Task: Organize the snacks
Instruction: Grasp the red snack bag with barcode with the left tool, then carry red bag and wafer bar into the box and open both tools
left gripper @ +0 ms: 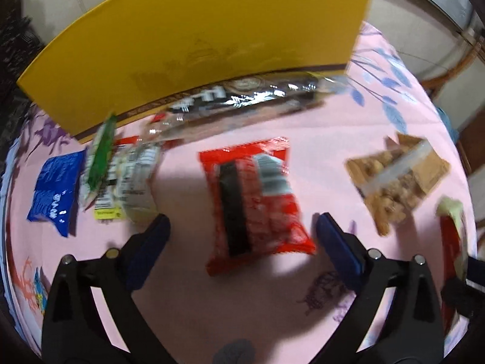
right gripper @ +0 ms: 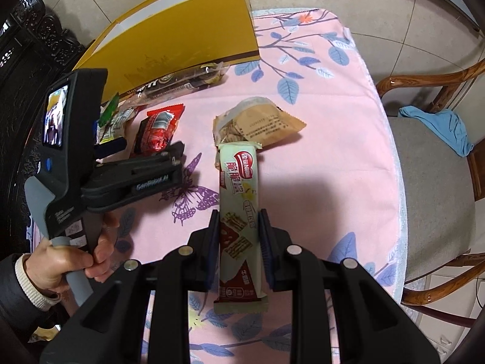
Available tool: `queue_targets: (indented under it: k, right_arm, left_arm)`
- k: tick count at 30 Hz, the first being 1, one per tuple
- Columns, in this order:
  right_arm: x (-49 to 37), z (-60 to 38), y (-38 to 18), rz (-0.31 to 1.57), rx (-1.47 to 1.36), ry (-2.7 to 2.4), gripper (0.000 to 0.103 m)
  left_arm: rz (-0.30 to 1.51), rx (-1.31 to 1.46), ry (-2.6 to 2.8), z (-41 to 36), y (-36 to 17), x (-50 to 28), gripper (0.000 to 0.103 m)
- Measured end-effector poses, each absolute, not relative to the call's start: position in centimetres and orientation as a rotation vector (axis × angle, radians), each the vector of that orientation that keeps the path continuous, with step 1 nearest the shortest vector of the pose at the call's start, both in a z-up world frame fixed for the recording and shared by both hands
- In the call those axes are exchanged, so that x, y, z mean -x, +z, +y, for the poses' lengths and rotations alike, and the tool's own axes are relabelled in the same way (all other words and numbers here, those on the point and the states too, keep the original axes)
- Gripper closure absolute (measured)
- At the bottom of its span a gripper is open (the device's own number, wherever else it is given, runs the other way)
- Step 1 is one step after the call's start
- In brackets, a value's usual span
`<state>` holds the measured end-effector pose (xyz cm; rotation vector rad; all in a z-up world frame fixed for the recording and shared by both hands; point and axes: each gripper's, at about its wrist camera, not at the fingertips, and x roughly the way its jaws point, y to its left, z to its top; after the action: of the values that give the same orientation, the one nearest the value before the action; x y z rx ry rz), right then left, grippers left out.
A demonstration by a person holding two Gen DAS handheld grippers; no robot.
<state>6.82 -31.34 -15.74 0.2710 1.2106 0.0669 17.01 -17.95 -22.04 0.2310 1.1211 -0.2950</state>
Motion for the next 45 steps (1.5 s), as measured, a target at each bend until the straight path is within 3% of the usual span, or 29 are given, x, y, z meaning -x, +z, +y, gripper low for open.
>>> queue_targets:
  k: [5, 6, 7, 10, 16, 23, 28, 32, 33, 36, 38, 39, 40, 45]
  right_arm:
    - [-7.1, -31.8, -16.0, 1.215, -0.282, 0.055, 0.078]
    - [-7.2, -31.8, -16.0, 1.215, -0.284, 0.054, 0.078]
    - [-7.2, -31.9, -16.0, 1.213, -0.286, 0.052, 0.078]
    - [-7.4, -32.0, -16.0, 1.213, -0.287, 0.050, 0.078]
    - [-7.9, -31.9, -15.1, 1.185, -0.283, 0.062, 0.078]
    - [-11.5, -30.2, -9.7, 1.057, -0.239, 0.157, 0.078]
    - [-19.2, -28.5, -4.1, 0.901, -0.248, 0.252, 0.078]
    - [-26.7, -27.5, -1.8, 0.847, -0.261, 0.285, 0.078]
    - [-28.0, -27.3, -1.9, 0.860, -0.258, 0.289, 0.077]
    - [-32.3, -26.4, -3.5, 0.939, -0.216, 0.255, 0.075]
    - [-32.3, -26.0, -4.1, 0.968, -0.196, 0.237, 0.070]
    - [-31.4, -25.8, -4.3, 0.964, -0.192, 0.263, 0.055]
    - [-30.4, -25.6, -4.4, 0.948, -0.178, 0.275, 0.044]
    - [-25.0, -24.7, -5.3, 0.925, -0.207, 0.382, 0.044]
  left_arm:
    - [1.097, -0.183, -0.327, -18.4, -22.7, -16.7, 0.006]
    - [1.100, -0.182, -0.323, -18.4, -22.6, -16.7, 0.010]
    - [1.090, -0.172, -0.311, -18.2, -22.4, -16.8, 0.026]
    - [1.093, -0.144, -0.314, -17.0, -21.6, -17.4, 0.056]
    - [1.091, -0.079, -0.334, -15.5, -19.9, -17.0, 0.060]
    - [0.913, -0.069, -0.334, -11.7, -11.2, -16.9, 0.060]
    - [0.790, -0.016, -0.281, -9.6, -4.5, -23.8, 0.060]
    - [0.792, -0.032, -0.224, -9.8, -3.4, -31.0, 0.058]
    - [0.818, -0.025, -0.220, -9.5, -3.5, -32.6, 0.053]
    - [0.853, -0.039, -0.152, -9.2, -4.3, -35.5, 0.024]
    - [0.809, -0.060, -0.134, -8.5, -4.0, -34.3, 0.015]
    - [0.784, -0.062, -0.142, -8.0, -4.0, -33.2, 0.009]
    - [0.768, -0.067, -0.140, -7.3, -4.1, -32.2, 0.006]
    - [0.786, -0.053, -0.131, -4.4, -5.7, -27.3, 0.006]
